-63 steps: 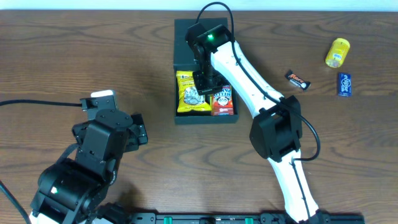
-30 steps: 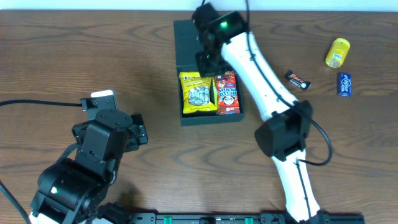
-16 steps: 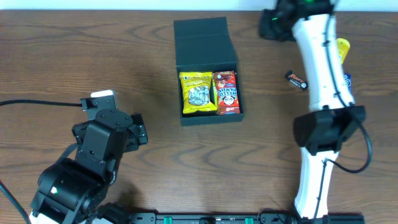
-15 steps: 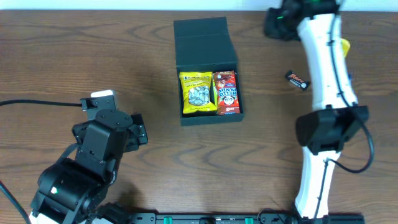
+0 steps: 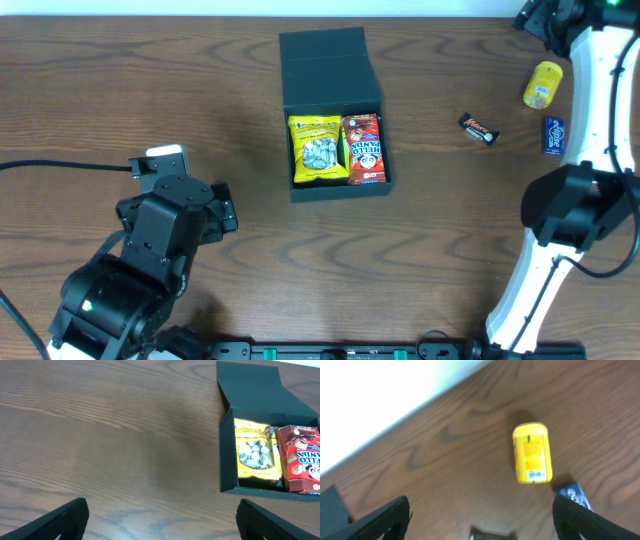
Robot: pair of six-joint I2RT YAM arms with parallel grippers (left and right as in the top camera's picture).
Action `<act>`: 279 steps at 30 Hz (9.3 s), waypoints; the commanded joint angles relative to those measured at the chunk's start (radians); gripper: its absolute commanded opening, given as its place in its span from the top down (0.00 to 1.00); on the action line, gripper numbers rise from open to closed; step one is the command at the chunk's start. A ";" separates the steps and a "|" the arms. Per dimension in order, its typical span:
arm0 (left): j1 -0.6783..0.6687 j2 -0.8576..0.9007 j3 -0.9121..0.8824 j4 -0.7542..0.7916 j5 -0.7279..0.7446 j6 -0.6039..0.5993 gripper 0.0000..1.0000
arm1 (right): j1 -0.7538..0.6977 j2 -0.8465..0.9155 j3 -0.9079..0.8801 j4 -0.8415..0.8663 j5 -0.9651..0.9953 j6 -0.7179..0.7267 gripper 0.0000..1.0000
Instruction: Pack container
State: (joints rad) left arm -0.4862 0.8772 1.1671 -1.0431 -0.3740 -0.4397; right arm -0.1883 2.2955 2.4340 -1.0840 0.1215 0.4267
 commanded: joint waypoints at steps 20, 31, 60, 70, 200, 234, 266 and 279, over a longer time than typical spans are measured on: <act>0.003 -0.001 0.008 -0.001 -0.018 0.014 0.05 | -0.108 -0.002 -0.494 0.452 0.038 0.006 0.01; 0.003 -0.001 0.008 -0.001 -0.018 0.014 0.05 | -0.114 0.060 -0.548 0.574 0.023 0.006 0.01; 0.003 -0.001 0.008 -0.001 -0.018 0.014 0.05 | -0.119 0.129 -0.548 0.676 -0.078 0.002 0.57; 0.003 -0.001 0.008 -0.001 -0.018 0.014 0.05 | -0.118 0.095 -0.533 0.673 -0.244 0.002 0.83; 0.003 -0.001 0.008 -0.001 -0.018 0.014 0.05 | 0.021 -0.330 -1.102 0.627 -0.301 -1.116 0.19; 0.003 -0.001 0.008 -0.001 -0.018 0.014 0.05 | 0.001 -0.180 -1.100 0.681 -0.389 -0.990 0.77; 0.003 -0.001 0.008 -0.001 -0.018 0.014 0.05 | 0.445 -0.458 -0.936 0.650 -0.681 -0.718 0.88; 0.003 -0.001 0.008 -0.001 -0.018 0.014 0.05 | 0.724 -0.456 -0.938 0.425 -0.248 -0.254 0.85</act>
State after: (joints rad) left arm -0.4862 0.8772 1.1671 -1.0431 -0.3740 -0.4400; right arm 0.4976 1.8412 1.4841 -0.6369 -0.2985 -0.0219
